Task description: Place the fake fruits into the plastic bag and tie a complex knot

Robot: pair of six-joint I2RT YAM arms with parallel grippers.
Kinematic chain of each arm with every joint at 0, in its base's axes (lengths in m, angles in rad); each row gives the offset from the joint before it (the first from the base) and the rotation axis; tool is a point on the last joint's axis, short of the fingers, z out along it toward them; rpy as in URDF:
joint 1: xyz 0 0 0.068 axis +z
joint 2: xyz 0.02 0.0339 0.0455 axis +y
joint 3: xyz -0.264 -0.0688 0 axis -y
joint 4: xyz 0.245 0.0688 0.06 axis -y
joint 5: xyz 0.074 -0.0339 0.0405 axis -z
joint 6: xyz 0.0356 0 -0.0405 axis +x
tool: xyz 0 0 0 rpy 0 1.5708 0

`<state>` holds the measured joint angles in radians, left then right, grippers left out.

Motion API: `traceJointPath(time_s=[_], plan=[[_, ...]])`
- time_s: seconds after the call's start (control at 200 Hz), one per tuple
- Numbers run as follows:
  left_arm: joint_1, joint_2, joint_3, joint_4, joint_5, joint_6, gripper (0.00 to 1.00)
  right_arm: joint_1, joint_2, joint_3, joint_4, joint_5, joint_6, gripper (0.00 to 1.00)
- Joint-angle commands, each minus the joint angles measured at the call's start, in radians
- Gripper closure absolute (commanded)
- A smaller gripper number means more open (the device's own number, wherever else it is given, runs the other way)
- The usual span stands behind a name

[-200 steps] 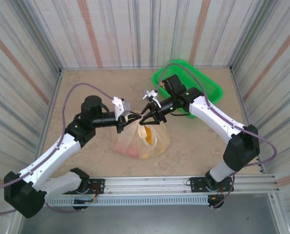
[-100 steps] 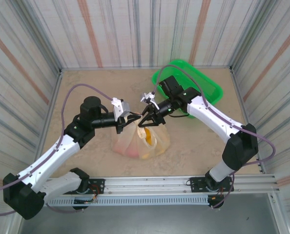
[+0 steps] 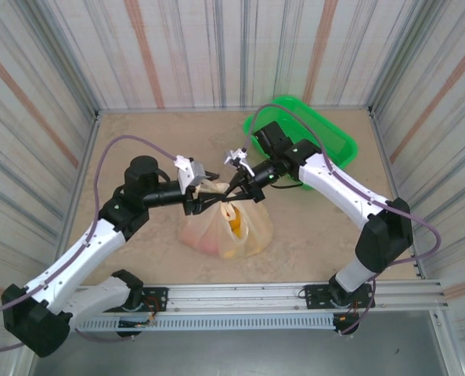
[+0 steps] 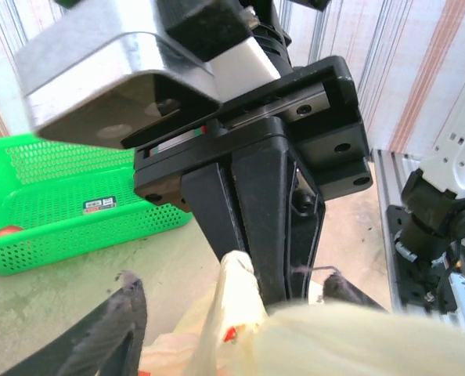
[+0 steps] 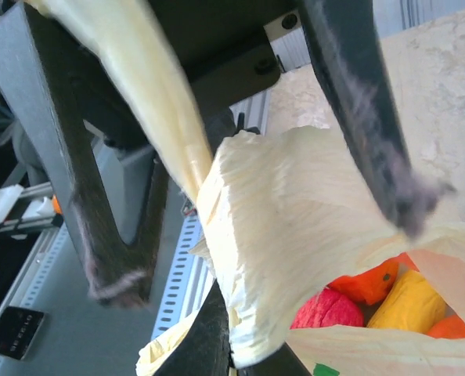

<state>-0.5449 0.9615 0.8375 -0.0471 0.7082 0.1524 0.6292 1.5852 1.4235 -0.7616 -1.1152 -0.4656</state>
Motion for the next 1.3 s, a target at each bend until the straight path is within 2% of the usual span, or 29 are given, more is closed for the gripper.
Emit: traceJointPath(time_s=[0.0, 0.065, 0.22, 0.351, 0.501, 0.576, 0.616, 0.706, 0.797, 1.042, 1.172, 1.292], plan=[[0.027, -0.083, -0.005, -0.021, -0.005, -0.083, 0.28, -0.017, -0.066, -0.029, 0.041, -0.006, -0.014, 1.00], [0.032, -0.120, -0.018, -0.062, -0.013, -0.081, 0.23, -0.024, -0.077, -0.035, 0.052, -0.008, -0.011, 1.00], [0.032, -0.156, -0.055, -0.144, -0.025, -0.056, 0.23, -0.026, -0.074, -0.026, 0.051, -0.024, -0.013, 1.00], [0.016, -0.114, -0.087, -0.140, 0.000, -0.053, 0.22, -0.021, -0.067, -0.018, 0.042, -0.034, -0.018, 1.00], [-0.052, -0.027, -0.041, -0.218, -0.037, 0.043, 0.25, -0.015, -0.068, -0.019, 0.042, -0.032, -0.021, 1.00], [-0.074, 0.009, -0.019, -0.245, -0.052, 0.075, 0.32, -0.016, -0.071, -0.015, 0.041, -0.034, -0.022, 1.00], [-0.079, 0.020, -0.014, -0.252, -0.053, 0.086, 0.40, -0.016, -0.072, -0.014, 0.038, -0.031, -0.025, 1.00], [-0.082, 0.024, -0.006, -0.269, -0.065, 0.115, 0.73, -0.018, -0.077, -0.013, 0.028, -0.018, -0.035, 1.00], [-0.081, 0.001, -0.006, -0.277, -0.091, 0.135, 1.00, -0.019, -0.080, -0.017, 0.020, 0.006, -0.050, 1.00], [-0.085, -0.055, -0.004, -0.333, -0.163, 0.181, 1.00, -0.022, -0.110, -0.032, 0.031, 0.090, -0.074, 1.00], [-0.132, -0.058, 0.015, -0.390, -0.246, 0.222, 1.00, -0.026, -0.121, -0.031, 0.031, 0.158, -0.094, 1.00], [-0.145, -0.066, 0.028, -0.416, -0.265, 0.231, 1.00, -0.025, -0.139, -0.039, 0.050, 0.218, -0.114, 1.00]])
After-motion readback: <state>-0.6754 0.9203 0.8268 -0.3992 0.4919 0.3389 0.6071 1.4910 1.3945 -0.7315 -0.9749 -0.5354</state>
